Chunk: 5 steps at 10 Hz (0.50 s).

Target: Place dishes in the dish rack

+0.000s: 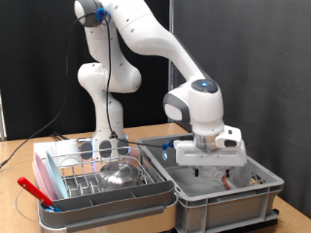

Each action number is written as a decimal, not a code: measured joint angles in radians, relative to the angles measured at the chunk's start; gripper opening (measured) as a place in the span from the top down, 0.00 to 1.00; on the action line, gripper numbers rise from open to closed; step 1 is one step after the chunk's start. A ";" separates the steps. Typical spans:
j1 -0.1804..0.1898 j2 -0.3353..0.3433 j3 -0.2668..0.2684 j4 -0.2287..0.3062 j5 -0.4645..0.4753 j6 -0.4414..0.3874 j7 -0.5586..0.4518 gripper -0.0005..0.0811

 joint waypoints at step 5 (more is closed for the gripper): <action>0.114 0.079 -0.094 0.039 -0.061 0.040 0.056 0.00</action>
